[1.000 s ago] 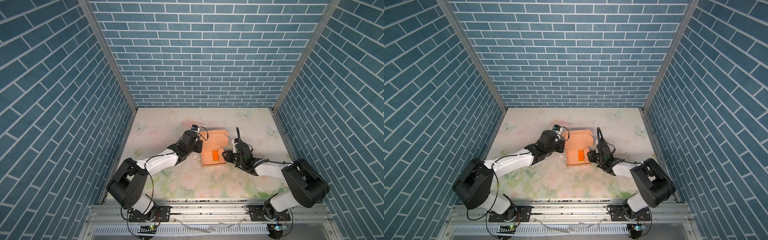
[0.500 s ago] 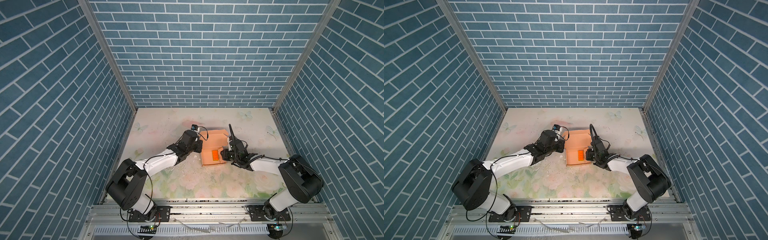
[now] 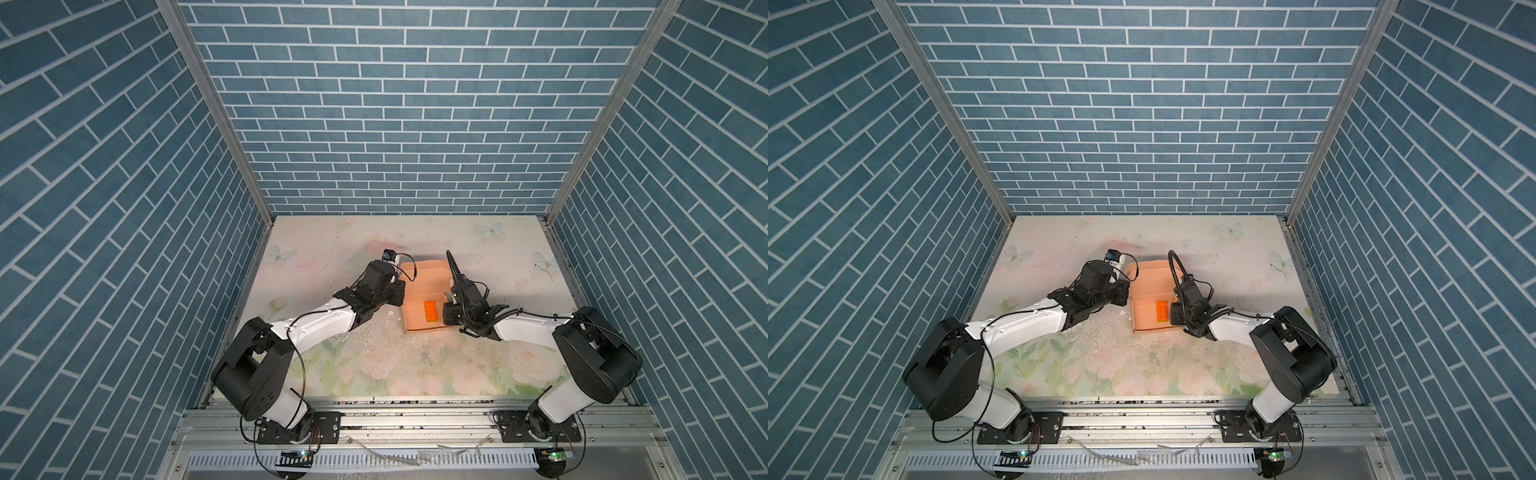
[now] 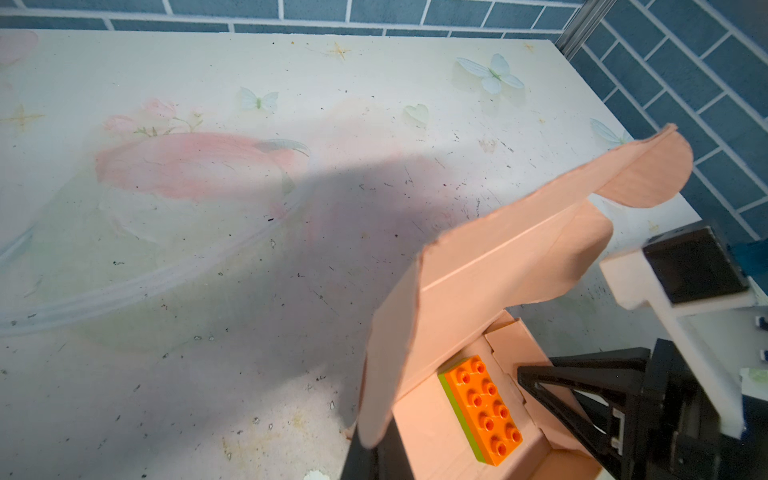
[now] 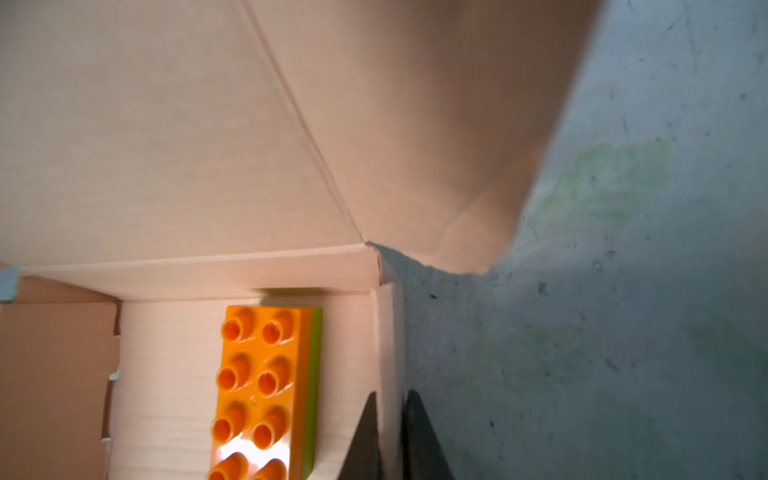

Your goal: Fold the paper box

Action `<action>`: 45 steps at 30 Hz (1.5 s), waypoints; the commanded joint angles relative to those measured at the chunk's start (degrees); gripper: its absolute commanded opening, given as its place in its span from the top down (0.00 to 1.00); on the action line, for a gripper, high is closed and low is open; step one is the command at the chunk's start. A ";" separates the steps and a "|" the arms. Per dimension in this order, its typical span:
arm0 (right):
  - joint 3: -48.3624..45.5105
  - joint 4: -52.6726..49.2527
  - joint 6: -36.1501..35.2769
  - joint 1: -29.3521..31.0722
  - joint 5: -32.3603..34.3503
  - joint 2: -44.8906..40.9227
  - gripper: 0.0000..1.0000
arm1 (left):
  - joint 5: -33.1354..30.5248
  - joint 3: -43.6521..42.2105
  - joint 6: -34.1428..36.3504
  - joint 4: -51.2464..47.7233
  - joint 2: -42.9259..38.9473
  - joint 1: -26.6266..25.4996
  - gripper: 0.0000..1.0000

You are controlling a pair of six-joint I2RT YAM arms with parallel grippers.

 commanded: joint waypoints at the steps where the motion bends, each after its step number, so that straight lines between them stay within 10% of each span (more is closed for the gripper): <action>1: 1.61 -2.73 -1.62 0.54 3.89 0.84 0.91 | -0.31 0.28 -0.43 -1.03 -1.80 -0.28 1.00; 29: 8.45 -14.59 -5.65 7.69 29.72 8.21 1.00 | -1.13 1.88 0.01 -3.02 -1.33 -0.22 1.00; 45: 5.53 -8.30 -9.68 8.05 23.30 8.11 1.00 | -1.13 2.02 -0.28 -2.63 -0.48 -0.23 1.00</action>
